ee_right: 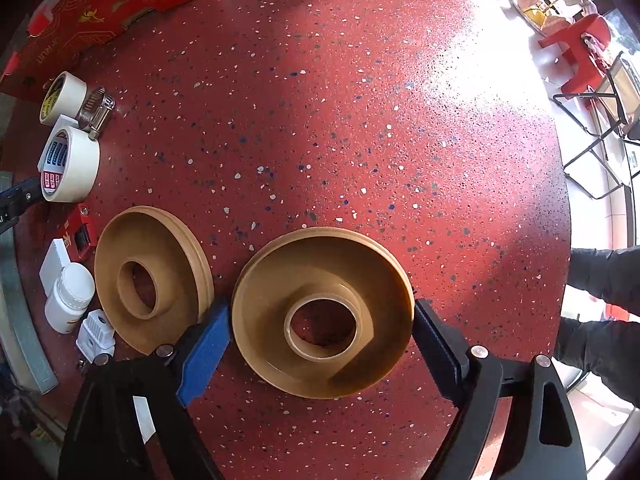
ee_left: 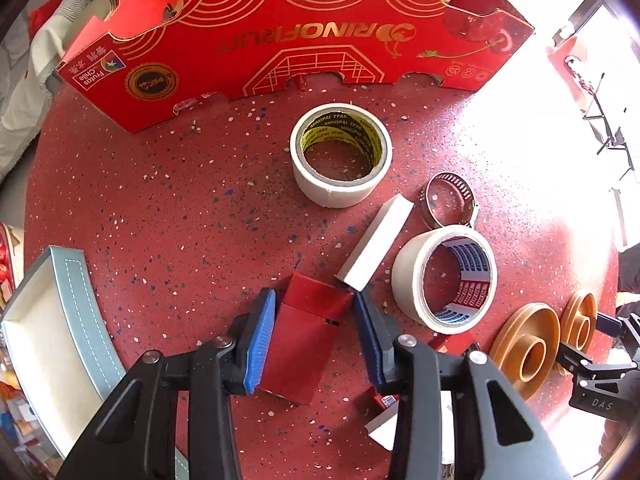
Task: Organize rigid objects
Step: 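Close left gripper on the red box while right gripper grasps the tan ring rim, then lift and carry the red box and tan ring over the white tray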
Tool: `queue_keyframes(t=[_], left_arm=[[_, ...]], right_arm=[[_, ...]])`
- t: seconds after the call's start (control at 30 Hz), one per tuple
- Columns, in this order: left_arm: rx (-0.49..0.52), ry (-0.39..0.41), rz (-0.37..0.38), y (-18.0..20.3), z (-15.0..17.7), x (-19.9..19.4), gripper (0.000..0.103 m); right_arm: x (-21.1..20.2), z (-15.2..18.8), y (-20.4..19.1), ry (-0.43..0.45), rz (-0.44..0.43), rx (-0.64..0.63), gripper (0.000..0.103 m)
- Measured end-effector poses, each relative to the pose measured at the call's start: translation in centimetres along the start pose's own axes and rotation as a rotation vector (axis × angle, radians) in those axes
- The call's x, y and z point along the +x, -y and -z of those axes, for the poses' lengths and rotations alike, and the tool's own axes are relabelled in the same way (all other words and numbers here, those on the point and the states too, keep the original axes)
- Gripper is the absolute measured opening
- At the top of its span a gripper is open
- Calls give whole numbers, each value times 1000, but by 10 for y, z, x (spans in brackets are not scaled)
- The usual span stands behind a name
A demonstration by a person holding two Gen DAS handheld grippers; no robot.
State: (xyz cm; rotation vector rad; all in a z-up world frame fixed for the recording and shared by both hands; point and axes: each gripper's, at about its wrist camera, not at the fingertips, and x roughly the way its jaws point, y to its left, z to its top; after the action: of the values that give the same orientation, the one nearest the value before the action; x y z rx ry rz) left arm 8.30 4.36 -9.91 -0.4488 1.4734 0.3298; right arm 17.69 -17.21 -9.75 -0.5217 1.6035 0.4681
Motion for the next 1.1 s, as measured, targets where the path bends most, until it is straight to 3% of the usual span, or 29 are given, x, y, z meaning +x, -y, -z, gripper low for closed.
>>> queue_keyframes(t=[0.1,0.27,0.53,0.8,0.9,1.03,1.1], left_arm=[[-30,-1,22,-8,6,-8,43],[-68,28,55,-25,30,-31,42],[-56,50,67,-29,63,-64,41],[-69,124,114,-45,99,-110,37],[-37,120,85,-40,101,-107,21],[-56,73,-7,-33,83,-67,20],[-94,65,25,-42,86,-64,28]], right_arm=[[-5,7,3,8,23,-3,88],[-22,20,12,31,-10,23,88],[-46,50,20,67,-51,80,88],[-73,81,21,98,-97,143,88],[-74,89,19,97,-102,150,88],[-72,95,23,86,-114,158,88],[-75,97,25,94,-115,161,88]])
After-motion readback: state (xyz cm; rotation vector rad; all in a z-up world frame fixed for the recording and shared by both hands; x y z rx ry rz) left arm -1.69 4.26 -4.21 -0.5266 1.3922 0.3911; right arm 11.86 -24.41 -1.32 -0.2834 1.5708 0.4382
